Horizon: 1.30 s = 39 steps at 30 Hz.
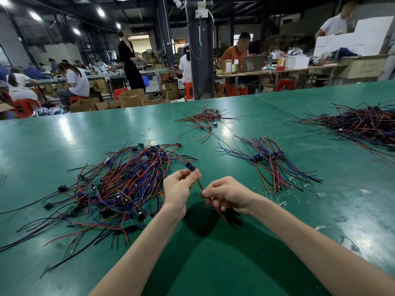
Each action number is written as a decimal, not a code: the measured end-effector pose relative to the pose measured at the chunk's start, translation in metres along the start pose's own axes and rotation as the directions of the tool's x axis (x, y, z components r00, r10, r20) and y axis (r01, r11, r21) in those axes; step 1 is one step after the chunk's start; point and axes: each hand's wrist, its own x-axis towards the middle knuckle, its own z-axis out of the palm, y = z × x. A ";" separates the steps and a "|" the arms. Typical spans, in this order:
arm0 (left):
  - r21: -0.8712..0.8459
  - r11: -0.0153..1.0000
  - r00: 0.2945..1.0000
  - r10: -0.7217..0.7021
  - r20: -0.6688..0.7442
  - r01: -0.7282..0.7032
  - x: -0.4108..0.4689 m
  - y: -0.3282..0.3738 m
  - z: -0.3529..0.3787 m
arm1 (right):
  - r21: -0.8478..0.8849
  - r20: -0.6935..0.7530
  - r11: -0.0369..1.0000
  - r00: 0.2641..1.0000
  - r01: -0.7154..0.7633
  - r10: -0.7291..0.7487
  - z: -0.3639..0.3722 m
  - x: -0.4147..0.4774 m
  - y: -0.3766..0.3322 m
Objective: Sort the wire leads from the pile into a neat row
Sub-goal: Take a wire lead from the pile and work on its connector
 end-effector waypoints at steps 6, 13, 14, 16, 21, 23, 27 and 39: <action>0.099 0.991 0.990 0.105 -0.098 -0.095 0.012 0.005 -0.011 | 0.028 0.045 0.999 0.998 -0.037 0.035 0.008 0.003 0.001; 0.092 0.991 0.965 0.120 -0.233 -0.101 0.032 0.010 -0.032 | -0.066 0.096 0.998 0.995 -0.025 0.031 0.010 -0.001 0.005; 0.092 0.991 0.966 0.115 -0.232 -0.096 0.032 0.010 -0.032 | -0.083 0.101 0.996 0.994 -0.023 0.032 0.011 0.000 0.005; 0.093 0.991 0.969 0.110 -0.222 -0.091 0.031 0.009 -0.030 | -0.108 0.113 0.994 0.993 -0.022 0.034 0.013 -0.001 0.004; 0.071 0.990 0.967 0.135 -0.215 -0.122 0.030 0.010 -0.025 | -0.097 0.127 0.995 0.992 -0.016 0.029 0.008 -0.005 -0.001; 0.074 0.986 0.962 0.160 -0.221 -0.147 0.030 0.011 -0.025 | -0.109 0.117 0.994 0.993 -0.012 0.024 0.007 -0.006 -0.004; 0.095 0.979 0.952 0.198 -0.234 -0.180 0.029 0.010 -0.025 | -0.156 0.070 0.987 0.997 -0.024 0.036 0.007 -0.005 -0.006; 0.012 1.000 0.995 -0.012 -0.098 0.014 0.018 0.017 -0.020 | -0.227 0.107 0.972 0.991 -0.058 0.085 -0.005 -0.005 -0.012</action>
